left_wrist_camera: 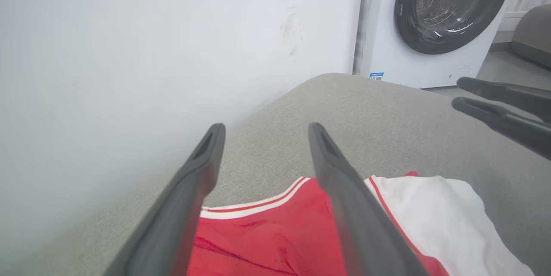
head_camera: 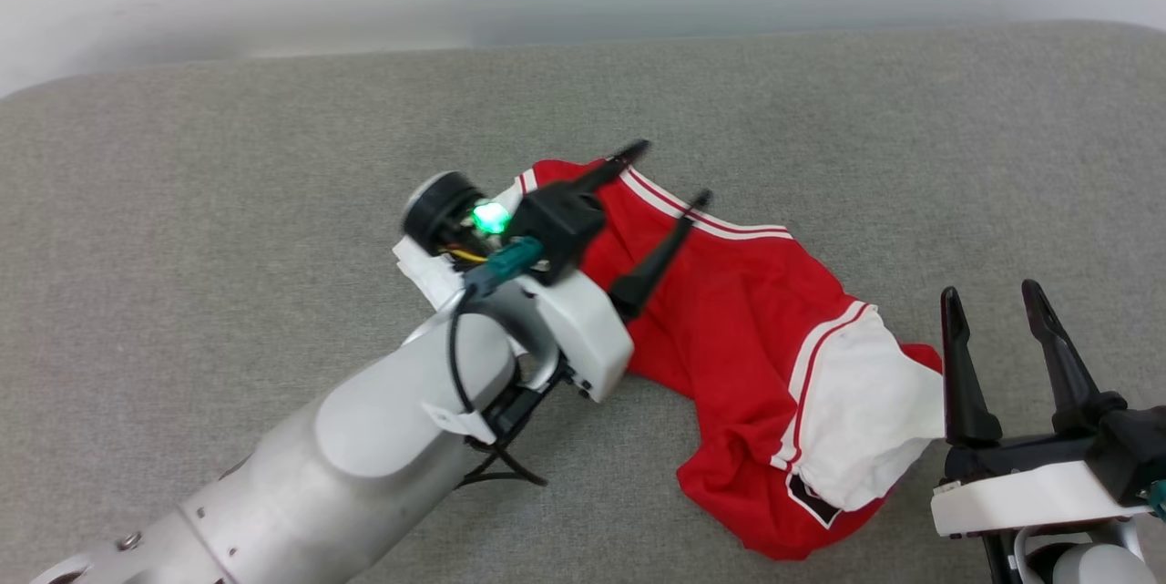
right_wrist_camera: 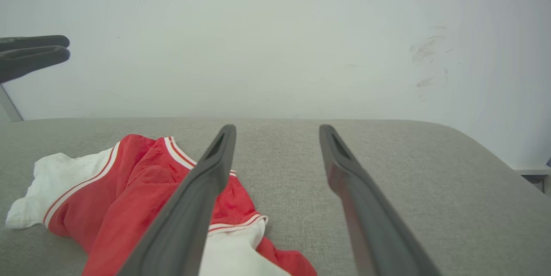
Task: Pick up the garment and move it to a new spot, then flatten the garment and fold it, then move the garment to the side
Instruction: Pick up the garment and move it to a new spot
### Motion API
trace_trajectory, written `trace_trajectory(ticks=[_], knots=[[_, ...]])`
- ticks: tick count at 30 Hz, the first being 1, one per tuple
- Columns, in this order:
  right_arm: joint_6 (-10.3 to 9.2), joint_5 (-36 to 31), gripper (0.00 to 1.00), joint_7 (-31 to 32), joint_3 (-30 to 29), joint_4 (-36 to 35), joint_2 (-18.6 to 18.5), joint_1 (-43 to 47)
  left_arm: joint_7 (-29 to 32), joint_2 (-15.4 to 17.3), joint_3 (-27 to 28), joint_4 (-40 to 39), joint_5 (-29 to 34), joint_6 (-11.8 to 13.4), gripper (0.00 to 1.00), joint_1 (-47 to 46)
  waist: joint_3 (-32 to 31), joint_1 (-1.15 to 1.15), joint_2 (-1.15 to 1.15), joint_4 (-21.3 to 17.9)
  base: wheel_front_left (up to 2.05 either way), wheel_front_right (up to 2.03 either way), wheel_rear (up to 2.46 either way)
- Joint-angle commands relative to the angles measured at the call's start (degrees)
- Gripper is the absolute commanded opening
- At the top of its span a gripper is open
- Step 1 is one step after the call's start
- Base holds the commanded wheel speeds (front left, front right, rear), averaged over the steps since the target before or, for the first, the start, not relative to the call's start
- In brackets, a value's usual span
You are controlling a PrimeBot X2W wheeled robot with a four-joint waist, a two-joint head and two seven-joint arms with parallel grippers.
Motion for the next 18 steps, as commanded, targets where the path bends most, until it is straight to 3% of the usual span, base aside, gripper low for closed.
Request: trace_trajectory(ticks=[1, 6, 9, 13, 18], knots=[[-0.02, -0.3, 1.00, -0.1, -0.1, -0.1, 0.1, 0.4, -0.4, 0.4, 0.9, -0.1, 0.5, 1.0, 1.00, 1.3, -0.6, 0.00, 0.00, 0.7, 0.00, 0.00, 0.00], [-0.03, -0.4, 1.00, -0.1, -0.2, -0.1, 0.1, 1.3, -0.9, 3.0, 10.2, -4.3, 5.8, 7.8, 1.00, 7.6, -1.6, 0.00, 0.00, 1.6, 0.00, 0.00, 0.00], [-0.03, -0.4, 1.00, -0.1, -0.2, 0.0, 0.1, 1.5, -0.8, 4.0, 16.3, -7.8, 9.4, 10.3, 1.00, 12.8, -2.3, 0.00, 0.00, 1.9, 0.00, 0.00, 0.00], [-0.03, -0.4, 1.00, -0.1, 0.0, 0.2, 0.1, 2.3, -0.8, 4.2, 23.6, -11.2, 13.6, 12.6, 1.00, 20.5, -3.4, 0.00, 0.00, 2.1, 0.00, 0.00, 0.00], [-0.03, -0.5, 1.00, -0.1, 0.0, 0.0, 0.1, 3.1, -0.8, 2.7, 32.0, -14.6, 18.4, 13.5, 1.00, 29.8, -4.7, 0.00, 0.00, 2.2, 0.00, 0.00, 0.00]])
